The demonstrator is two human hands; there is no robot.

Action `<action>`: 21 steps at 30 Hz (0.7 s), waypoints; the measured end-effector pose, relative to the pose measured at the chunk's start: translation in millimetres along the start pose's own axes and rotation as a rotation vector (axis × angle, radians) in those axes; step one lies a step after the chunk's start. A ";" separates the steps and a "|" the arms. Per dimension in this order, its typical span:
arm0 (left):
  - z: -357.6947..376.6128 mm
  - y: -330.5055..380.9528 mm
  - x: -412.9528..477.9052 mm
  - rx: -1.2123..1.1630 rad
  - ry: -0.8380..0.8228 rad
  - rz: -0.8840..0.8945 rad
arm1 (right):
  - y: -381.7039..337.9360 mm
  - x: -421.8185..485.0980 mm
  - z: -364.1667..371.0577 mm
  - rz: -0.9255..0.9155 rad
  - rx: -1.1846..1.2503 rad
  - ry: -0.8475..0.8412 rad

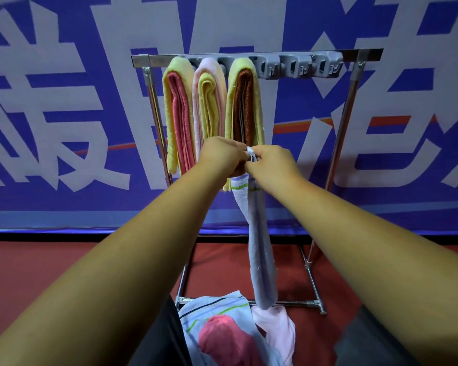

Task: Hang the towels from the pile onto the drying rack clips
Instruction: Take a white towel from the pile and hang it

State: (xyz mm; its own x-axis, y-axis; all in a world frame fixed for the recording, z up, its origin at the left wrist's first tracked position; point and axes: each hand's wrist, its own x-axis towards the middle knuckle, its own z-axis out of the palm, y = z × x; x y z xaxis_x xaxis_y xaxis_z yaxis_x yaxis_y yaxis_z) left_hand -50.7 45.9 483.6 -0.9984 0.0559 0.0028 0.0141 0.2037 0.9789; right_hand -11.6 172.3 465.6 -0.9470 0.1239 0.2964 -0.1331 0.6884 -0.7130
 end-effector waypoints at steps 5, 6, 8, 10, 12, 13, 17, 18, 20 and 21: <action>-11.2 7.6 -3.5 0.027 -0.025 0.045 | 0.9 5.5 -3.7 -0.019 -0.015 0.044; -13.8 6.8 -2.6 0.027 -0.041 0.053 | 1.1 6.9 -4.8 -0.012 -0.006 0.054; -17.7 3.8 -0.6 0.032 -0.061 0.074 | 0.7 9.8 -7.5 0.000 0.007 0.068; -21.6 4.6 0.3 0.078 -0.062 0.123 | -0.1 11.3 -11.0 0.021 0.052 0.055; -27.6 5.1 4.8 0.196 -0.079 0.178 | -0.9 12.2 -15.8 0.037 0.113 0.018; -32.2 4.3 8.2 0.237 -0.122 0.189 | -1.4 12.8 -18.7 0.037 0.135 -0.002; -45.9 -3.6 16.3 0.292 -0.314 0.186 | -3.1 18.9 -32.9 0.022 0.193 -0.009; -48.2 -4.6 18.7 0.279 -0.331 0.190 | -4.0 21.3 -36.0 0.028 0.228 -0.014; -51.7 -6.2 22.2 0.230 -0.344 0.185 | -6.2 25.0 -41.3 0.044 0.289 -0.041; -52.9 -5.0 23.0 0.210 -0.346 0.175 | -7.6 26.6 -44.1 0.042 0.307 -0.052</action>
State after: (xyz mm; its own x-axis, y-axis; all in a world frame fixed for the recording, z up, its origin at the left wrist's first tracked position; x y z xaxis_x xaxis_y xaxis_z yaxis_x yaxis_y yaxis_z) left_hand -76.6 -5.5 489.6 -0.9037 0.4237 0.0617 0.2280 0.3541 0.9070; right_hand -22.8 201.9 506.9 -0.9661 0.1056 0.2358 -0.1684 0.4348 -0.8846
